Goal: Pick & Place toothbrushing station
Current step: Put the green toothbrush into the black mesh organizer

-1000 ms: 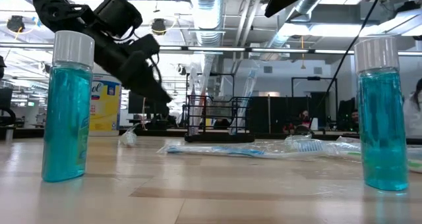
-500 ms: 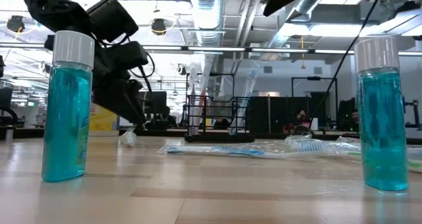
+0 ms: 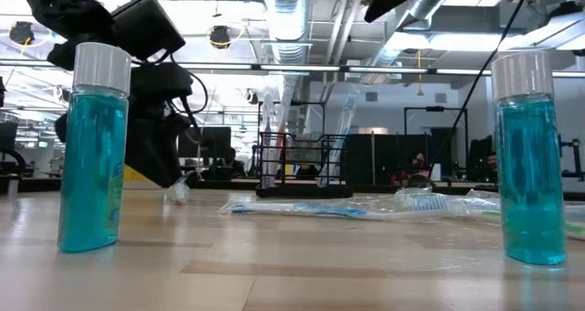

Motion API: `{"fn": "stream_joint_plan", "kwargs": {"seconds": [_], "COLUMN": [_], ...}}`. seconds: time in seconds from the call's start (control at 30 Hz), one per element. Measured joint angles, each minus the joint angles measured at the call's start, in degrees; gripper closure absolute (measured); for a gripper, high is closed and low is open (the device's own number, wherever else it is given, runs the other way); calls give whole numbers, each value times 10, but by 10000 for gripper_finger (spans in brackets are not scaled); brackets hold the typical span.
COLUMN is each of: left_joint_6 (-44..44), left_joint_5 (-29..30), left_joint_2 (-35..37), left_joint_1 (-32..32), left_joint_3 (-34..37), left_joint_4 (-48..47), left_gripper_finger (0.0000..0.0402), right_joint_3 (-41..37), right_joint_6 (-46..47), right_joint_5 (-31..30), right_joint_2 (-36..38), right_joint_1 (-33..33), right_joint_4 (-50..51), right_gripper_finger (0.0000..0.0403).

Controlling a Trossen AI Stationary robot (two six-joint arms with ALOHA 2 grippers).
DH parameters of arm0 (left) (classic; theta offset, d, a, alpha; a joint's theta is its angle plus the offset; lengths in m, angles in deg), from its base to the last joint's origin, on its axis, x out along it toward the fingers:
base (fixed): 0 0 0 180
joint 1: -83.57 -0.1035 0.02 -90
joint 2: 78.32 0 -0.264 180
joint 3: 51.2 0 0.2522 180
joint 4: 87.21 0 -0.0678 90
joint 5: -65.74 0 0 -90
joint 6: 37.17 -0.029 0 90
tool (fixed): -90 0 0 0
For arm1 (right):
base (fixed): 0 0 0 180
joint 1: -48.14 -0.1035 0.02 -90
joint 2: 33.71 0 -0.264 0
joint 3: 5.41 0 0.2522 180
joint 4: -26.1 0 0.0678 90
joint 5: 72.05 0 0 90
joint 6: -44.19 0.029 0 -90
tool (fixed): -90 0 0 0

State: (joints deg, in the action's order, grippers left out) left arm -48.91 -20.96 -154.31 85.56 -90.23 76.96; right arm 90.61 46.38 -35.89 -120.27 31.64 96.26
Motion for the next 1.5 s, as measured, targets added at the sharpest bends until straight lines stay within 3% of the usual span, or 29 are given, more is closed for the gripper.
{"fn": "stream_joint_plan", "kwargs": {"seconds": [0.4,0.77,1.23,1.37,1.5], "left_joint_6": [-133,-133,-129,-129,-128], "left_joint_5": [62,47,36,36,36], "left_joint_2": [-4,-69,-70,-70,-70], "left_joint_1": [18,18,19,19,19], "left_joint_3": [0,-2,0,0,0], "left_joint_4": [8,55,96,99,100], "left_gripper_finger": [275,275,276,299,347], "right_joint_3": [0,0,0,0,0], "right_joint_6": [0,8,9,9,9], "right_joint_5": [0,0,30,30,30], "right_joint_2": [0,0,0,0,0], "right_joint_1": [0,0,2,1,1], "right_joint_4": [-3,-3,-3,-3,-3], "right_gripper_finger": [280,280,280,280,280]}}
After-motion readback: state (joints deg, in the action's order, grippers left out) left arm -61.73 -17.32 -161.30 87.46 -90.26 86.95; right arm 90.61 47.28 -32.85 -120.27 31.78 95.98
